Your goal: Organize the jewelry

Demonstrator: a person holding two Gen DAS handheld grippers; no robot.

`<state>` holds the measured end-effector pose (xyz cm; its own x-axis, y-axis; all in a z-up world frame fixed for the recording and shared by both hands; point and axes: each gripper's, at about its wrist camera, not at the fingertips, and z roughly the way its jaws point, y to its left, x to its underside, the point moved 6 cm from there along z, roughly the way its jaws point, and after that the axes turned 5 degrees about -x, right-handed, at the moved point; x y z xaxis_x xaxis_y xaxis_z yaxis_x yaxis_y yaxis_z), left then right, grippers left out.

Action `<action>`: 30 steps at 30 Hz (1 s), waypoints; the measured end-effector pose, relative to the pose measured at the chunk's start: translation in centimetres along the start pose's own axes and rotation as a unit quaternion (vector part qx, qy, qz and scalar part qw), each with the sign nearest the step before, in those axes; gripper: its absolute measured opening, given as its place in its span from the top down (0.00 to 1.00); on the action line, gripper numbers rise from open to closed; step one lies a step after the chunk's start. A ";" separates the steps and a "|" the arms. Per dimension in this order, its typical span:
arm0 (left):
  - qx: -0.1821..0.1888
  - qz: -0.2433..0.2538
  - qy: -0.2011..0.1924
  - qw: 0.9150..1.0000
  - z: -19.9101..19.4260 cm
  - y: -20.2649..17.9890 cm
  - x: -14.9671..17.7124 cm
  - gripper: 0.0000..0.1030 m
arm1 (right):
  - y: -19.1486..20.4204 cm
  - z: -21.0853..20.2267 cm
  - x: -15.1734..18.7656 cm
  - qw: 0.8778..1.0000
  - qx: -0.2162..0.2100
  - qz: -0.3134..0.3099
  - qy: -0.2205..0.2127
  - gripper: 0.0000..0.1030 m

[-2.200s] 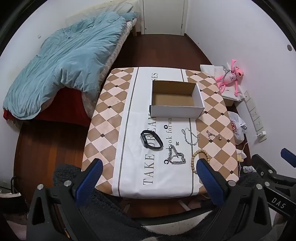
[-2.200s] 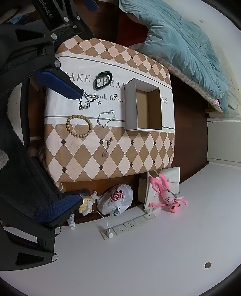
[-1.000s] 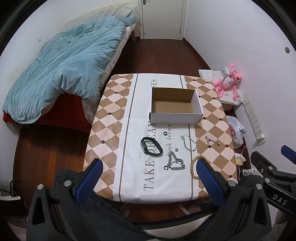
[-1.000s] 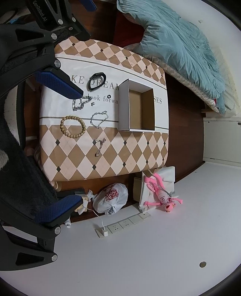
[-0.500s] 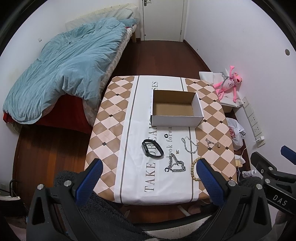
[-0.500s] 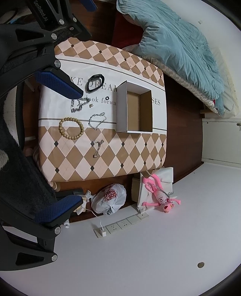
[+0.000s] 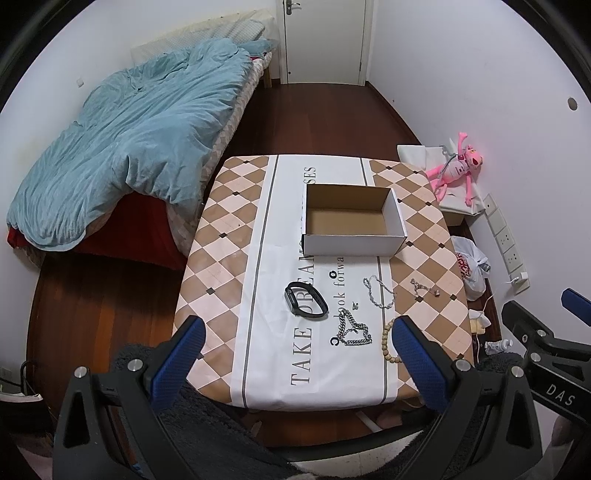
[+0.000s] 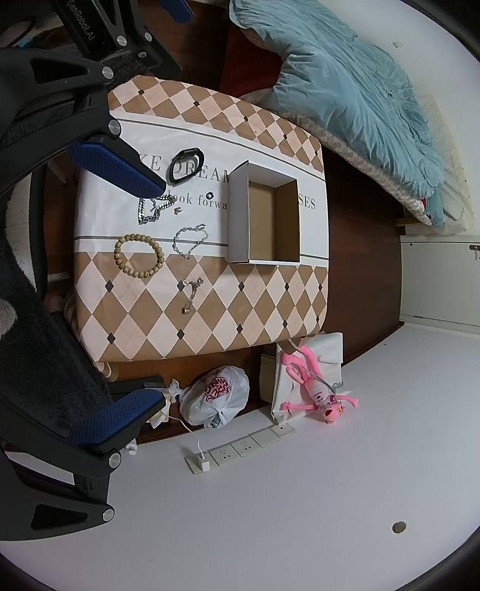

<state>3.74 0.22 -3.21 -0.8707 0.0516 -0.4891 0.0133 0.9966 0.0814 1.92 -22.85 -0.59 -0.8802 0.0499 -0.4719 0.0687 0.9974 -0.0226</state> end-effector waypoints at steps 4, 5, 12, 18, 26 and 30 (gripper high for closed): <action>0.000 0.001 0.000 1.000 0.0 0.0 0.0 0.00 | 0.0 -0.1 -0.2 1.000 0.000 0.000 -0.001 0.00; 0.001 0.001 0.000 1.000 -0.1 0.0 0.0 0.00 | 0.0 -0.1 -0.1 1.000 0.000 0.000 -0.001 0.00; 0.001 -0.001 -0.002 1.000 -0.2 0.1 -0.3 0.00 | 0.0 -0.4 -0.5 1.000 0.000 -0.001 -0.003 0.00; 0.001 0.000 -0.002 1.000 -0.2 0.2 -0.3 0.00 | 0.0 -0.7 -1.0 1.000 0.000 -0.001 -0.005 0.00; 0.001 -0.001 0.000 1.000 -0.3 0.0 -0.3 0.00 | 0.1 -0.6 -0.7 1.000 0.000 -0.001 -0.006 0.00; 0.003 -0.003 0.002 1.000 -0.4 -0.2 -0.5 0.00 | 0.0 -0.9 -1.1 1.000 -0.002 0.003 -0.008 0.00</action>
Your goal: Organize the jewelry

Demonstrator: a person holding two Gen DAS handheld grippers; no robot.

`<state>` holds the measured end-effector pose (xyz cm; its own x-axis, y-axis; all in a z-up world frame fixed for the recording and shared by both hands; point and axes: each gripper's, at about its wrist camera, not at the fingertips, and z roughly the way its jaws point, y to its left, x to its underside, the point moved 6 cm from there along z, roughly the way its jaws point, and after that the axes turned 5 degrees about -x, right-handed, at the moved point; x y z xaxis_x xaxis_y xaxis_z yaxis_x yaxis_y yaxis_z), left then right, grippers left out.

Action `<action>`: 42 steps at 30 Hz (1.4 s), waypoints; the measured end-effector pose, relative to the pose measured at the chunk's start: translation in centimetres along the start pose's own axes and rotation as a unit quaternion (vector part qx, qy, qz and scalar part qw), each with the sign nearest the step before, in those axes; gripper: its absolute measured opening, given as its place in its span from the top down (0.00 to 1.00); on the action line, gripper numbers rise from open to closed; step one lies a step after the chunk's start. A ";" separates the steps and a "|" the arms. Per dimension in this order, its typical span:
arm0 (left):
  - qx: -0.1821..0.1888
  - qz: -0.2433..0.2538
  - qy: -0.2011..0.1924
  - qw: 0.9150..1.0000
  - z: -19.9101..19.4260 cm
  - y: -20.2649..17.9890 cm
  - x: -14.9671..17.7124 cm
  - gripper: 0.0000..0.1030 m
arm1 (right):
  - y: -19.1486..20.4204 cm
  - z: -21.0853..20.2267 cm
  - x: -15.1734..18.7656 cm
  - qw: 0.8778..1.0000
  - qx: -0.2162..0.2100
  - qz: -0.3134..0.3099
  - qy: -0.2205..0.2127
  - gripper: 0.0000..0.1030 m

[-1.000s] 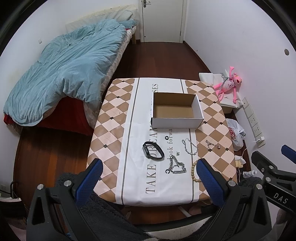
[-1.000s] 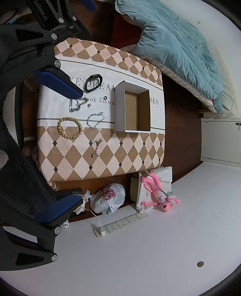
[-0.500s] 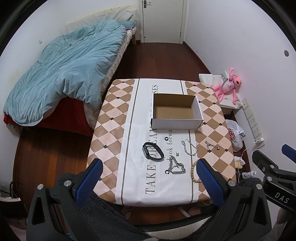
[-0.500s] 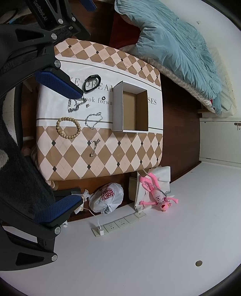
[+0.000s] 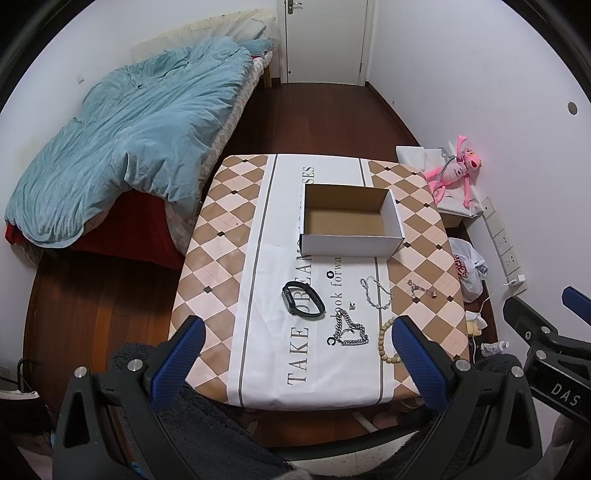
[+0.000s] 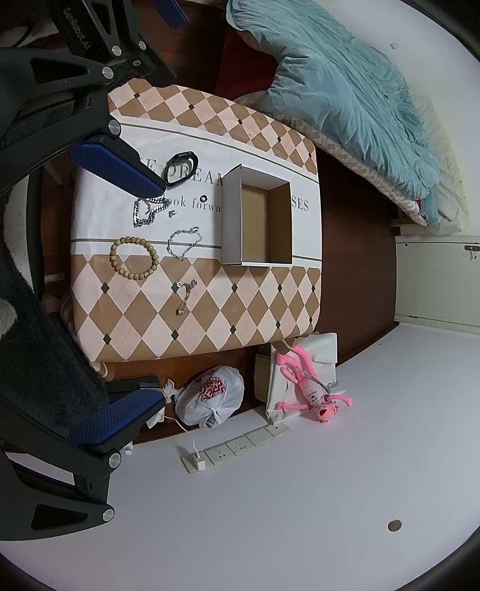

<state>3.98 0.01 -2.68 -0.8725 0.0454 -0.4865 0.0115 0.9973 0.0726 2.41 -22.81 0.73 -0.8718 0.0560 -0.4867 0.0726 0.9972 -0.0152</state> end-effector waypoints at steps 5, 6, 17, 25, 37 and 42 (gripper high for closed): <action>0.000 -0.009 -0.027 1.000 0.8 -0.2 -0.4 0.00 | -0.9 0.6 -1.2 1.000 0.000 0.018 -0.002 0.00; -0.004 -0.009 -0.029 1.000 1.3 -0.2 -0.4 0.00 | -1.2 0.9 -1.3 1.000 0.002 0.021 -0.001 0.00; -0.039 0.010 0.033 0.999 11.2 -0.6 1.3 0.00 | -3.3 12.8 2.8 0.995 0.013 0.050 0.090 0.00; -0.039 0.031 0.118 0.992 18.4 -2.2 5.5 0.00 | -3.1 22.9 8.8 0.980 0.001 0.066 0.185 0.05; -0.044 0.007 0.161 0.986 21.9 -0.4 7.5 0.01 | -1.2 27.1 11.3 0.978 -0.030 0.047 0.200 0.39; -0.031 -0.009 0.174 0.984 22.1 0.5 7.7 0.01 | -0.6 26.6 10.7 0.979 -0.046 0.044 0.191 0.91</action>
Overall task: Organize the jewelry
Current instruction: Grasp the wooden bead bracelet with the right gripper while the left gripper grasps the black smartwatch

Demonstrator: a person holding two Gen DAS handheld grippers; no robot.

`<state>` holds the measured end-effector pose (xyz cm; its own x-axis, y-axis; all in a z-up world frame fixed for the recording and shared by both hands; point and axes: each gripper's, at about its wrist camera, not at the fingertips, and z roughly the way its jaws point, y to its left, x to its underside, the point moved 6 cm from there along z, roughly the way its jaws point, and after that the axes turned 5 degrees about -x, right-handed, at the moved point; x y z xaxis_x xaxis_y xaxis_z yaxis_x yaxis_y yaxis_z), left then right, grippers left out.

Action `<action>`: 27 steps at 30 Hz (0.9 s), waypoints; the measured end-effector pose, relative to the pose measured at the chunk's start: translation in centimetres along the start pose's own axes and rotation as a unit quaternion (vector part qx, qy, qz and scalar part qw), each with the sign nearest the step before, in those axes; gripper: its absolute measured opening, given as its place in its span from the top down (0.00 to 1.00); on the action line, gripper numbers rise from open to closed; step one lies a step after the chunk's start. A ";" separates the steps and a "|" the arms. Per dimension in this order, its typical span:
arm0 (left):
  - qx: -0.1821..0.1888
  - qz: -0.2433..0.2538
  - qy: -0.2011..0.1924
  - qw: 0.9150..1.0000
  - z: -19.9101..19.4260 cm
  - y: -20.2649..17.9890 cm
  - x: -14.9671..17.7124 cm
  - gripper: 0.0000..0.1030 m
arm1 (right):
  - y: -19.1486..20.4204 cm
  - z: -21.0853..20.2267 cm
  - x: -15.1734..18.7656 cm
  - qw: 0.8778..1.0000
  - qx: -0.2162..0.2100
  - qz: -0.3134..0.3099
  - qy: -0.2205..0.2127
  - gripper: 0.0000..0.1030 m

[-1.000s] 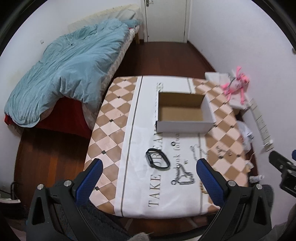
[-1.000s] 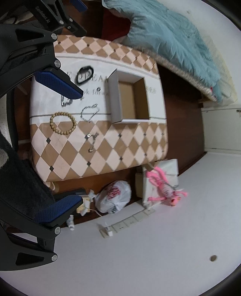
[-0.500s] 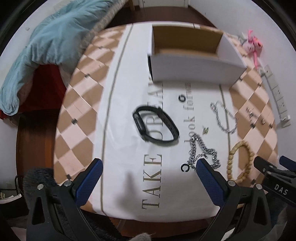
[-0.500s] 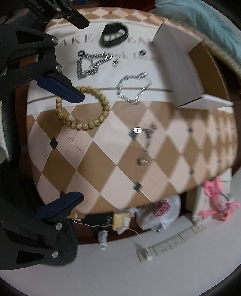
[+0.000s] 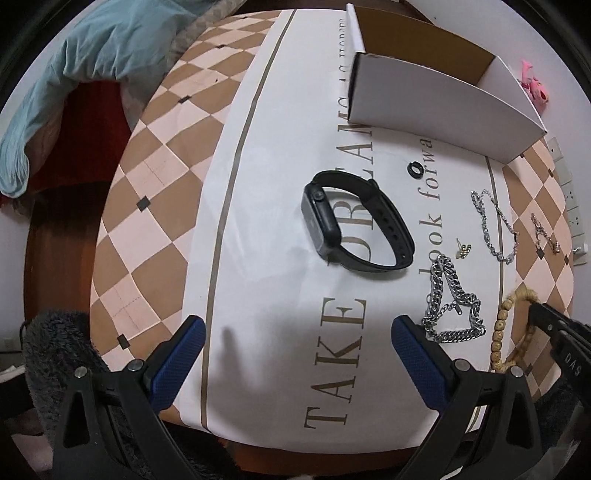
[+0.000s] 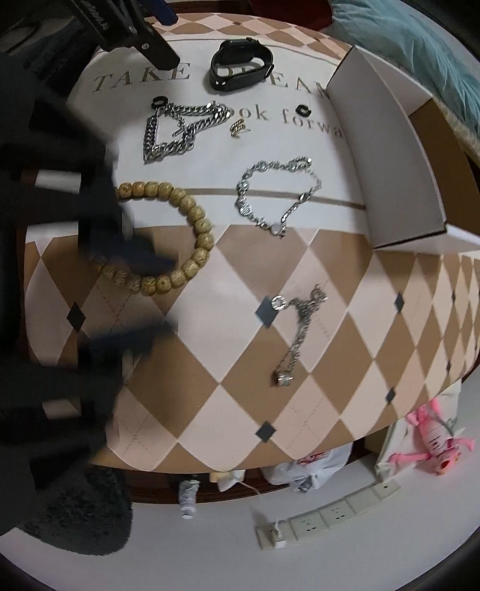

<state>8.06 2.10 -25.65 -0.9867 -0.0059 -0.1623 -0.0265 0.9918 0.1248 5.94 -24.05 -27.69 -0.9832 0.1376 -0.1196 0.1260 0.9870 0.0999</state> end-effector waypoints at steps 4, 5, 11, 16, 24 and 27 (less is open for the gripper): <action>0.020 -0.008 -0.005 1.000 -0.4 0.5 -0.9 0.04 | -1.6 -0.6 -1.2 0.999 -0.012 0.031 -0.007 0.91; 0.024 -0.010 -0.013 1.000 -0.9 0.6 -1.3 0.05 | -1.9 -0.9 -1.5 0.999 -0.012 0.036 -0.011 0.91; 0.048 -0.019 -0.026 0.998 -1.8 0.5 -3.9 0.07 | -3.2 -1.3 -2.8 0.998 -0.010 0.055 -0.018 0.91; 0.037 -0.002 -0.008 0.999 -0.4 -0.7 -5.3 0.44 | -2.9 -0.7 -3.9 0.999 -0.006 0.050 -0.012 0.91; 0.036 0.008 0.001 0.999 0.7 -0.8 -4.5 0.90 | -1.2 -0.4 -4.2 1.000 -0.009 0.028 -0.010 0.91; 0.040 0.019 -0.011 0.999 0.2 -0.7 -4.0 0.90 | -1.0 -0.9 -4.2 0.999 -0.019 0.024 -0.016 0.91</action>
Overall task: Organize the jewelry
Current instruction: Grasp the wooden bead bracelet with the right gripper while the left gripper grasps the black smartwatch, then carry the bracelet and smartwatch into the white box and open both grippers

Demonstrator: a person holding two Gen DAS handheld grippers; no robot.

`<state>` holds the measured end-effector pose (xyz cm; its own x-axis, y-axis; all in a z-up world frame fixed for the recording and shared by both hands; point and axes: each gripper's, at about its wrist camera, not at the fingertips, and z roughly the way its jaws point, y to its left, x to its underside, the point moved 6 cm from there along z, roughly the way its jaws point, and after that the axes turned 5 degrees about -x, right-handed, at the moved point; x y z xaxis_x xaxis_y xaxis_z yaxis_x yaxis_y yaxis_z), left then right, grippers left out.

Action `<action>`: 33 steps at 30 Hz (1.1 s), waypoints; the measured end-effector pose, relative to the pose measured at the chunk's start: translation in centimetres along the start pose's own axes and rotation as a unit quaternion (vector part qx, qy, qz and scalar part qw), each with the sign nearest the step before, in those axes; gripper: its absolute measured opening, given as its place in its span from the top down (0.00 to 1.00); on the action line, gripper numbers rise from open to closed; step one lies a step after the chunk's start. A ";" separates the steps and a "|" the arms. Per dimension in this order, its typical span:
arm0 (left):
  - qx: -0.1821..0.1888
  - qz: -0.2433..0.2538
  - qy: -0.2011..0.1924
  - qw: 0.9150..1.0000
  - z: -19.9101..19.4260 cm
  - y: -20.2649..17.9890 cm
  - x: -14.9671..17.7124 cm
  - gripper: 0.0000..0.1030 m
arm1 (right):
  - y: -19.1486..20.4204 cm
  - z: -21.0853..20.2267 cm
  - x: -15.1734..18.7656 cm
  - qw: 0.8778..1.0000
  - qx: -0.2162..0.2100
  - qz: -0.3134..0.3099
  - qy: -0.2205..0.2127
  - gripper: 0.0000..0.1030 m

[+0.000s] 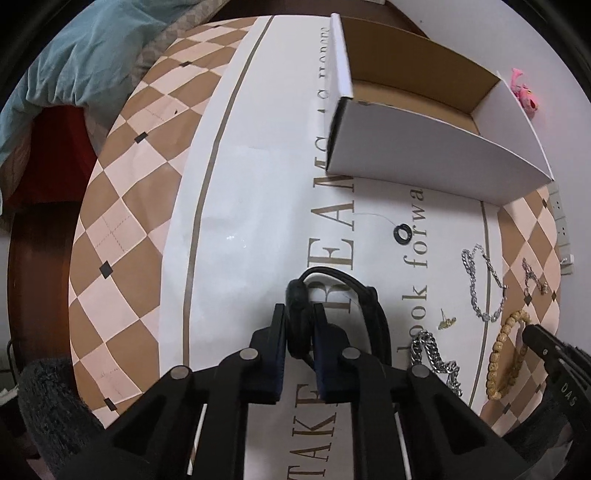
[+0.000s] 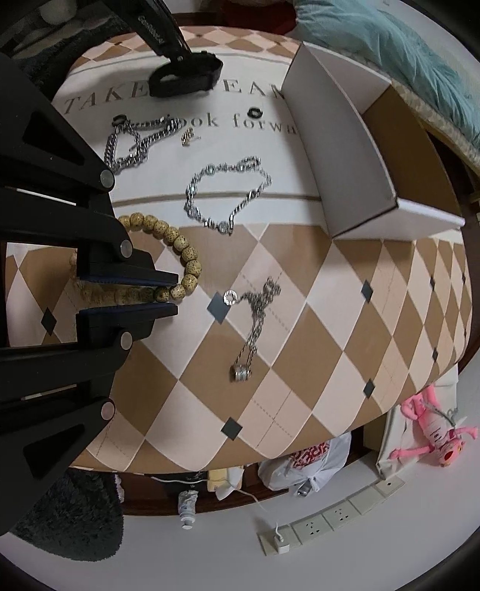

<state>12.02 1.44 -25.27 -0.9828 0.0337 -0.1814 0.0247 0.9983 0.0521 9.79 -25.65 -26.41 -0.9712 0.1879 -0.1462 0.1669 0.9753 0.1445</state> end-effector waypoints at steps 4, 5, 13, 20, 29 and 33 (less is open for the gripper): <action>0.008 0.015 -0.011 1.000 -1.1 -0.2 1.0 0.91 | 0.5 -1.4 0.1 1.000 -0.018 -0.001 -0.015 0.91; 0.008 0.018 -0.014 1.000 -1.8 -0.5 2.0 0.91 | 0.7 -1.8 0.2 1.000 -0.022 -0.001 -0.019 0.91; 0.025 0.039 -0.052 0.998 -7.1 -1.9 4.0 0.91 | 2.5 -6.3 0.1 0.997 -0.057 -0.018 -0.058 0.91; 0.058 0.035 -0.094 0.993 -10.9 -4.3 -2.1 0.91 | 5.1 -11.8 -3.3 0.988 -0.085 -0.041 -0.121 0.91; 0.091 0.030 -0.107 0.990 -10.6 -4.4 -11.0 0.91 | 8.5 -15.3 -11.8 0.975 -0.110 -0.078 -0.174 0.91; 0.092 0.042 -0.099 0.990 -9.6 -4.8 -13.5 0.90 | 9.7 -13.7 -15.5 0.976 -0.122 -0.087 -0.156 0.91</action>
<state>23.43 -4.24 -13.63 -0.9215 0.1071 -0.3734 0.1556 0.9825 -0.1021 24.09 -20.69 -9.32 -0.8757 0.0844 -0.4755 -0.0793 0.9461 0.3140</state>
